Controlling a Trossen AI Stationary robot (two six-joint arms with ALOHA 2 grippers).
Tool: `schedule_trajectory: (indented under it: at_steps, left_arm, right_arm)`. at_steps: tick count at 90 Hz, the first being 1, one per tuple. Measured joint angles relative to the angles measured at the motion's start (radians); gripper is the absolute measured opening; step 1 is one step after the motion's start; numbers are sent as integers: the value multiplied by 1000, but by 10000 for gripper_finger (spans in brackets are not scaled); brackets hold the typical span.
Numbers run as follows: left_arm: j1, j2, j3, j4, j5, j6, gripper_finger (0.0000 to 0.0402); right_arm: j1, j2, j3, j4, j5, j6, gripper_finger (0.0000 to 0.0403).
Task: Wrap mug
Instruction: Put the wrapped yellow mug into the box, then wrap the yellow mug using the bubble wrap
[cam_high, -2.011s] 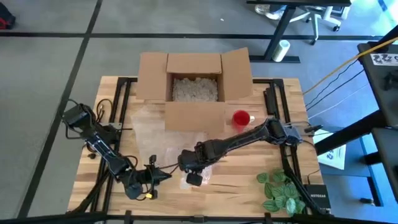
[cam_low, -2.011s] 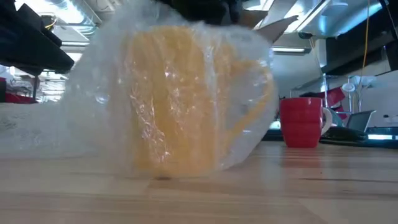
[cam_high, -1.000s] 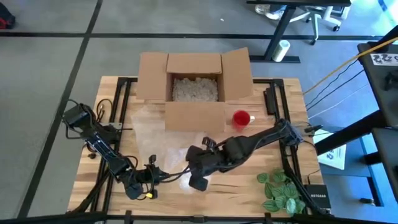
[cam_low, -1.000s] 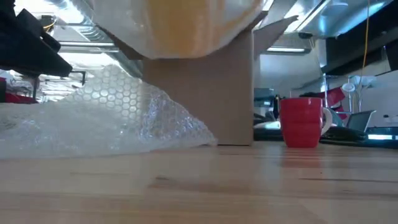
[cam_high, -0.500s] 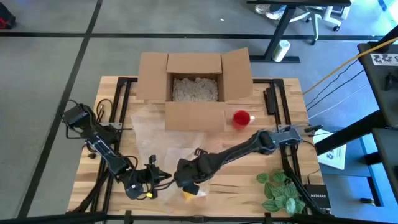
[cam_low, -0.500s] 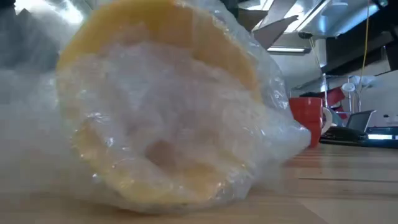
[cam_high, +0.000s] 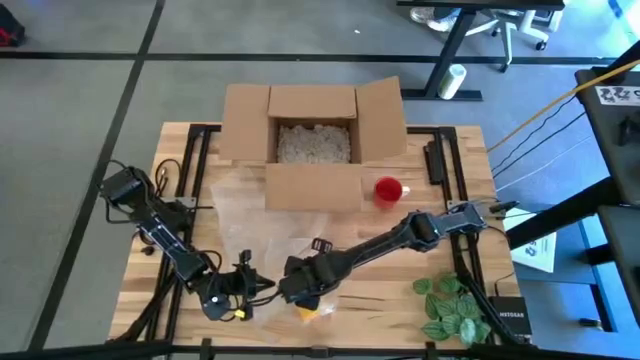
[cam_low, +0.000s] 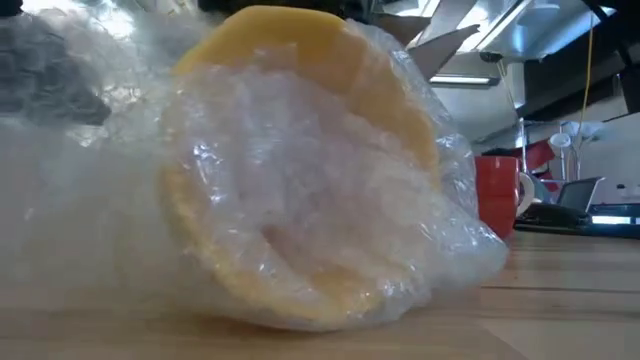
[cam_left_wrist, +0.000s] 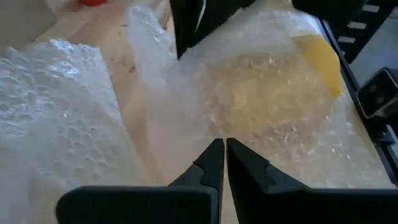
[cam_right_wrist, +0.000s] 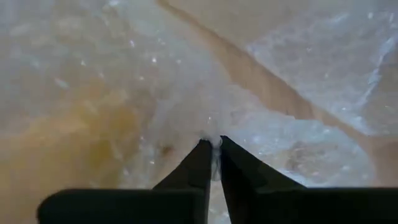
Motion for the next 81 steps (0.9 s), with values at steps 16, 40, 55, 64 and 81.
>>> schedule_trajectory:
  at_steps: [16,40,55,64,81]
  left_arm:
    - [0,0,0,0,13,5,0]
    - [0,0,0,1,13,6,0]
    - [0,0,0,-1,17,8,0]
    - [0,0,0,-9,32,5,0]
    - [0,0,0,-13,36,-1,0]
  right_arm:
    - [0,-1,0,2,2,-14,86]
    - [0,-1,0,-19,111,3,134]
    - [0,-15,0,10,230,12,136]
    - [-1,-25,0,29,267,9,136]
    - [-8,-25,-2,70,285,9,136]
